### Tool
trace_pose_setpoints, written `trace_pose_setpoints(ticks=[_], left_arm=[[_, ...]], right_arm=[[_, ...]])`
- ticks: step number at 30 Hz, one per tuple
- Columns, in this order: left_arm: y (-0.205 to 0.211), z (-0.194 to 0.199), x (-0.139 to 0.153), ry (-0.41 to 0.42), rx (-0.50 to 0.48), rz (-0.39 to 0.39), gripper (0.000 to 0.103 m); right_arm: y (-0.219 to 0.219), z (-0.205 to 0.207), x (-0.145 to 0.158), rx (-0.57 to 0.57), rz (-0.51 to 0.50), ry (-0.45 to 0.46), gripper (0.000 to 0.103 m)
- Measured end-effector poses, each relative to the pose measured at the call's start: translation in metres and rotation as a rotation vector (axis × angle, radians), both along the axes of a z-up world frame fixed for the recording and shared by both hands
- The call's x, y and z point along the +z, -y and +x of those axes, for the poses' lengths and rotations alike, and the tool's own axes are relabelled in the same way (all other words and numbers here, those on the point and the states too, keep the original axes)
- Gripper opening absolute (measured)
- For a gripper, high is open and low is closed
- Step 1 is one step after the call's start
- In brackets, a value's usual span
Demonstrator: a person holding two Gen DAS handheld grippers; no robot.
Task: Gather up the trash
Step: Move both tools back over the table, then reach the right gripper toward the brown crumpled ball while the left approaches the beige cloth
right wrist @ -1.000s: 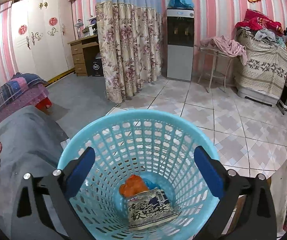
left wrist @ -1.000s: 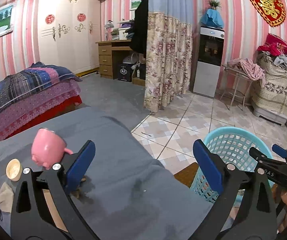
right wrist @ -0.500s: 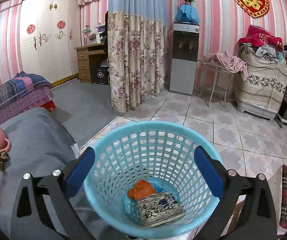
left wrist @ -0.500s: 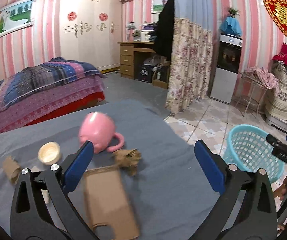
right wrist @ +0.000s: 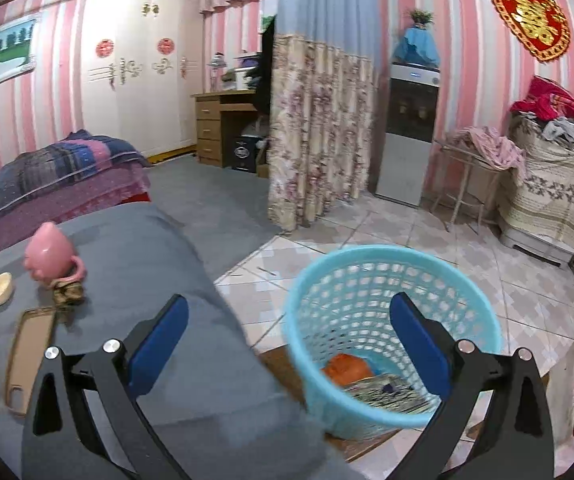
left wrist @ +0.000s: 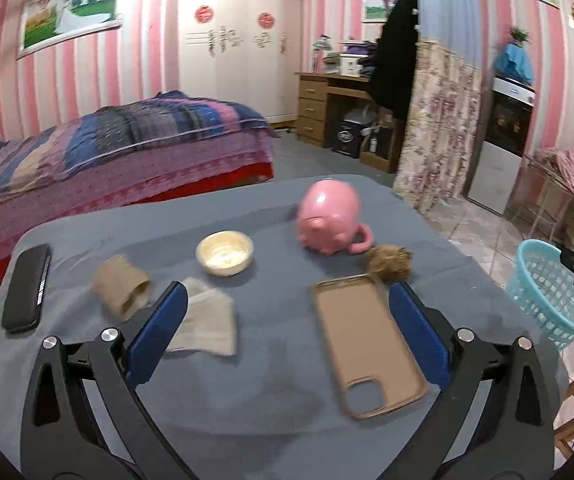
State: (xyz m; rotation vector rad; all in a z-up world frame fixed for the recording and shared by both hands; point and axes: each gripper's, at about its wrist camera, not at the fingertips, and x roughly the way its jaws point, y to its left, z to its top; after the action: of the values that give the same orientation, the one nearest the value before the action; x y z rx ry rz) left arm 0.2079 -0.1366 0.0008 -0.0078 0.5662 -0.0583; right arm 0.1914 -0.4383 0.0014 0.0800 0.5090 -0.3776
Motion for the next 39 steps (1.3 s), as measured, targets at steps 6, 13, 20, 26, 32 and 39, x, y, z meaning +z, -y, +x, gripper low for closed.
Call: trace_pose_setpoints(ticks=[6,13,20,26,32,39], left_arm=[[-0.039,-0.007,-0.003,-0.006,0.053,-0.017,0.097],[-0.072,-0.012,-0.006,-0.011,0.100,-0.012,0.097],[-0.098,-0.014,-0.011,-0.017,0.132,-0.015,0.097],[-0.109,-0.014,-0.017,-0.025,0.150,-0.020,0.097],[-0.114,-0.012,-0.023,-0.036,0.161,-0.025,0.097],[-0.118,-0.009,-0.028,-0.044,0.166,-0.031,0.097]], right_arm=[[-0.037,0.003,-0.003,0.068,-0.036,-0.013,0.098],[-0.073,0.006,-0.006,0.124,-0.052,-0.019,0.098],[-0.092,0.011,-0.012,0.166,-0.018,-0.039,0.098],[-0.107,0.017,-0.018,0.196,-0.017,-0.053,0.098],[-0.118,0.020,-0.021,0.213,-0.030,-0.064,0.098],[-0.117,0.021,-0.021,0.227,-0.019,-0.068,0.098]])
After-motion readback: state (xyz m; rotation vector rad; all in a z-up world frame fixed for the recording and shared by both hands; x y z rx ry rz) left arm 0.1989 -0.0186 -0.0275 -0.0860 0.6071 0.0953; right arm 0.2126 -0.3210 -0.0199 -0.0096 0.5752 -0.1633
